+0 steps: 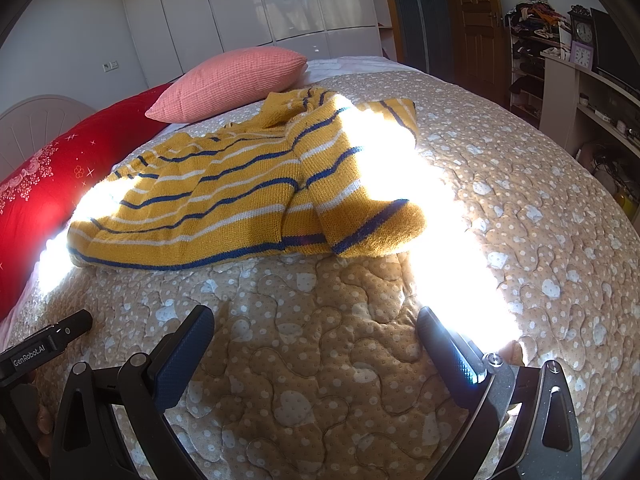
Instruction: Fold small clothes
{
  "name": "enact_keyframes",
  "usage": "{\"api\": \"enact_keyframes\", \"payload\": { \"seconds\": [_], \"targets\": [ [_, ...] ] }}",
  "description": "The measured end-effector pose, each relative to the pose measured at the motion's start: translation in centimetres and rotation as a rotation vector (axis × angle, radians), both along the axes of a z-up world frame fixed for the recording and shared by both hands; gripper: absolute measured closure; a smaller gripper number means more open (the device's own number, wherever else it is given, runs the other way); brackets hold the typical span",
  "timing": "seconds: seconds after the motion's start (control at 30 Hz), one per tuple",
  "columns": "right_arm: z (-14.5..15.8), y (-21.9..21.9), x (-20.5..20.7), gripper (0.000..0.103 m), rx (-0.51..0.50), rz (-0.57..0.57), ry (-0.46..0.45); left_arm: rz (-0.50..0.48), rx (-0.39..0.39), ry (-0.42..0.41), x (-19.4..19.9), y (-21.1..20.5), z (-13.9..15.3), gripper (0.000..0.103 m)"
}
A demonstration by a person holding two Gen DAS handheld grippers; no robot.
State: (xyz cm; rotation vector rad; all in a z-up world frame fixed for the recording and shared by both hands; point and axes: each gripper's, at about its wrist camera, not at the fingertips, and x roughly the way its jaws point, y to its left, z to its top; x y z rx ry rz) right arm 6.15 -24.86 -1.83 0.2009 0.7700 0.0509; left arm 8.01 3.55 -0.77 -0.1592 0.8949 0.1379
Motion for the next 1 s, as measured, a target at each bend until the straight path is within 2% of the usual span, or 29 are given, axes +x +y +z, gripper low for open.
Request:
{"api": "enact_keyframes", "payload": {
  "seconds": [1.0],
  "targets": [
    [-0.01, -0.03, -0.02, 0.0, 0.0, 0.0, 0.0, -0.003, 0.026, -0.007, -0.2, -0.37, -0.14, 0.0]
  ]
}}
